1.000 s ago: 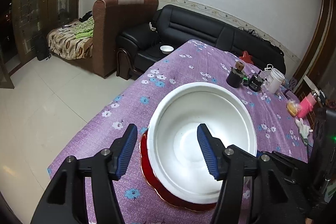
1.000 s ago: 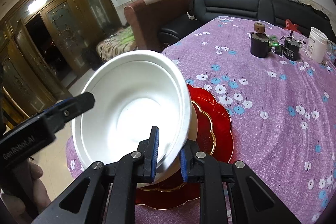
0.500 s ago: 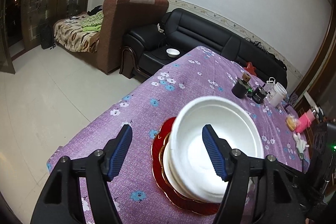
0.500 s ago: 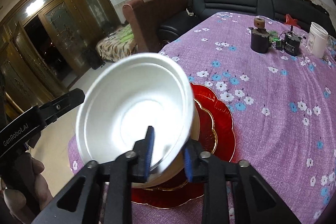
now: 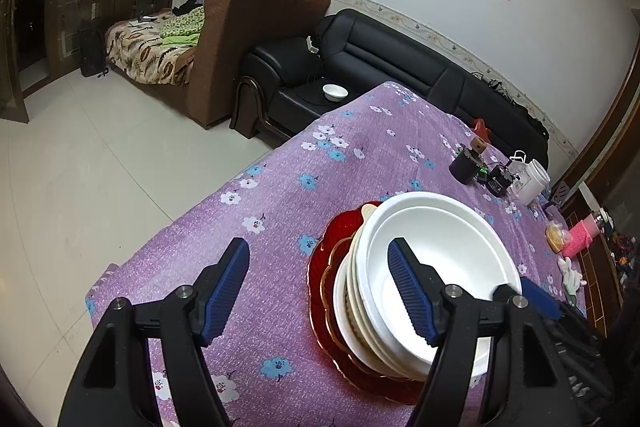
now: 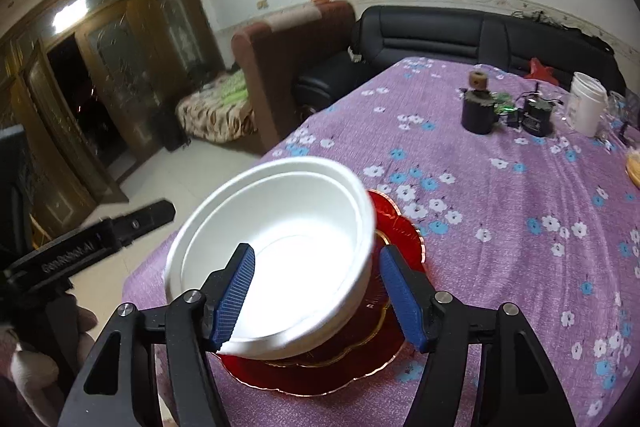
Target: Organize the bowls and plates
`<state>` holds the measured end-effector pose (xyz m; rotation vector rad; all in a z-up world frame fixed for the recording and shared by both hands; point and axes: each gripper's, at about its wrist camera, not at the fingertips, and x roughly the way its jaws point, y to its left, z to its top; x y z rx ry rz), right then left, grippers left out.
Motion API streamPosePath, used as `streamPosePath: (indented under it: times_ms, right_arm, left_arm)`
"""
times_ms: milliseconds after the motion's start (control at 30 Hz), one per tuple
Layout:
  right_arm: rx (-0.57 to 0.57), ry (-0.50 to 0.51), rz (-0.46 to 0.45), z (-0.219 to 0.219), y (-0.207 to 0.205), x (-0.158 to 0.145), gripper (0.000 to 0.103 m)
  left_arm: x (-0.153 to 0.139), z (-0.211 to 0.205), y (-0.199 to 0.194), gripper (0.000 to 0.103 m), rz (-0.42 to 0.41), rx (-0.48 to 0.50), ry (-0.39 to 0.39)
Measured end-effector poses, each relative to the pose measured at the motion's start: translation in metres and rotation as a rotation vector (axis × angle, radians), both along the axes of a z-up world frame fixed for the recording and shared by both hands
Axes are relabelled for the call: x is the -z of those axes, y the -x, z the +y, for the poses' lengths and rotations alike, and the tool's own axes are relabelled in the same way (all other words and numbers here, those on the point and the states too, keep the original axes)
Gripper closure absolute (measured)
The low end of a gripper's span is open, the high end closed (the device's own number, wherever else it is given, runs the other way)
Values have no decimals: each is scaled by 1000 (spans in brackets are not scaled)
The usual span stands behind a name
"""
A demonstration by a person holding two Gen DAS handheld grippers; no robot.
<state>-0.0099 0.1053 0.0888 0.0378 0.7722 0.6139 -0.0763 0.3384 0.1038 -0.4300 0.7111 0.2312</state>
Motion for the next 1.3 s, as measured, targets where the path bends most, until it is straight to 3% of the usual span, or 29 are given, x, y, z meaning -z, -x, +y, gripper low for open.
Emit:
streamPosePath:
  times_ms: [167, 433, 700, 1000, 1300]
  right_arm:
    - [83, -61, -23, -25, 13, -6, 28]
    - [154, -54, -28, -46, 34, 1, 25]
    - [217, -37, -14, -62, 57, 16, 25]
    - [300, 16, -45, -89, 83, 26, 23]
    - [360, 75, -74, -100, 100, 32, 22]
  left_arm:
    - [1, -5, 5, 29, 1, -8, -31]
    - [-8, -40, 29, 22, -47, -16, -205]
    - [3, -74, 44, 19, -15, 49, -234]
    - [16, -130, 49, 14, 23, 135, -327]
    - [19, -152, 43, 13, 56, 148, -364]
